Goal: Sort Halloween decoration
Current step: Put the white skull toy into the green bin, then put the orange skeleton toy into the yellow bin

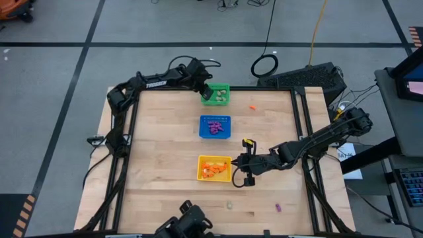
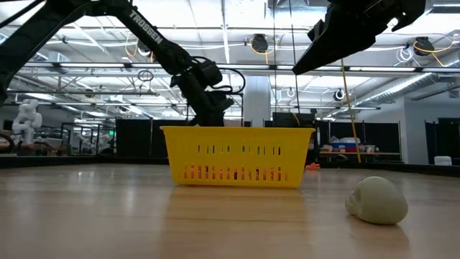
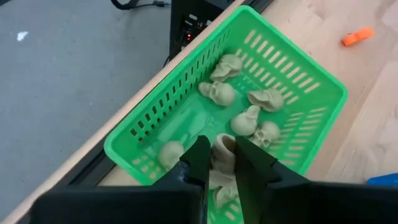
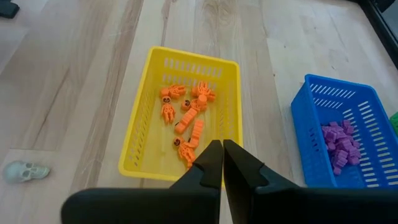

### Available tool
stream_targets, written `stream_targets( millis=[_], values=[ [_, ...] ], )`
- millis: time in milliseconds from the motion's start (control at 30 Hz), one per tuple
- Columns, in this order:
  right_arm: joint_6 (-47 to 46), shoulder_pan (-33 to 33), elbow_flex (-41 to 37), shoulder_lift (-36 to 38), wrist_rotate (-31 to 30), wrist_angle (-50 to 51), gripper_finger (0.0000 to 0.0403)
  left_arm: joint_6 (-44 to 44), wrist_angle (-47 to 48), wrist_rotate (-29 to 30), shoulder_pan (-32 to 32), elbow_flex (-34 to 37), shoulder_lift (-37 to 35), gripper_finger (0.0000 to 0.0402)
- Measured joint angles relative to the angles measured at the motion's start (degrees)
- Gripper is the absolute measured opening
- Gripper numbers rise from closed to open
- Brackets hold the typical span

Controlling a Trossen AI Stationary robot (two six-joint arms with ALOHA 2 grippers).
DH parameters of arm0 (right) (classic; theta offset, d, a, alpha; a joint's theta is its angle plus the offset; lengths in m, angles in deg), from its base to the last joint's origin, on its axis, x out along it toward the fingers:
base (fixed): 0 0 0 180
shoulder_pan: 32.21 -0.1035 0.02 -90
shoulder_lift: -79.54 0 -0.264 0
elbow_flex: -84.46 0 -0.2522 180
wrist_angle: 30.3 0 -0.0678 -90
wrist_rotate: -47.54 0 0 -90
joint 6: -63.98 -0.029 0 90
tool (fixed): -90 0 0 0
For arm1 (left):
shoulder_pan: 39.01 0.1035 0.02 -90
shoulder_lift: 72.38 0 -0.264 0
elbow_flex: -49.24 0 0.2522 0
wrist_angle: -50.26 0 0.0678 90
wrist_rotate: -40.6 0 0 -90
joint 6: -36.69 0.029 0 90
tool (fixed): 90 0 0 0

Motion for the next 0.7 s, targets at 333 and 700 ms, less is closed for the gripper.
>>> stream_targets(
  millis=[333, 700],
  values=[
    [0.0, 0.0, 0.0, 0.0, 0.02, -0.04, 0.0, 1.29, 0.38, -0.21, -0.5, 0.0, -0.09, 0.0139],
    [2.89, 0.45, 0.04, 0.0, -6.23, 2.61, 0.0, 7.02, 2.67, 0.43, -2.55, 2.63, -5.83, 0.0087]
  ],
)
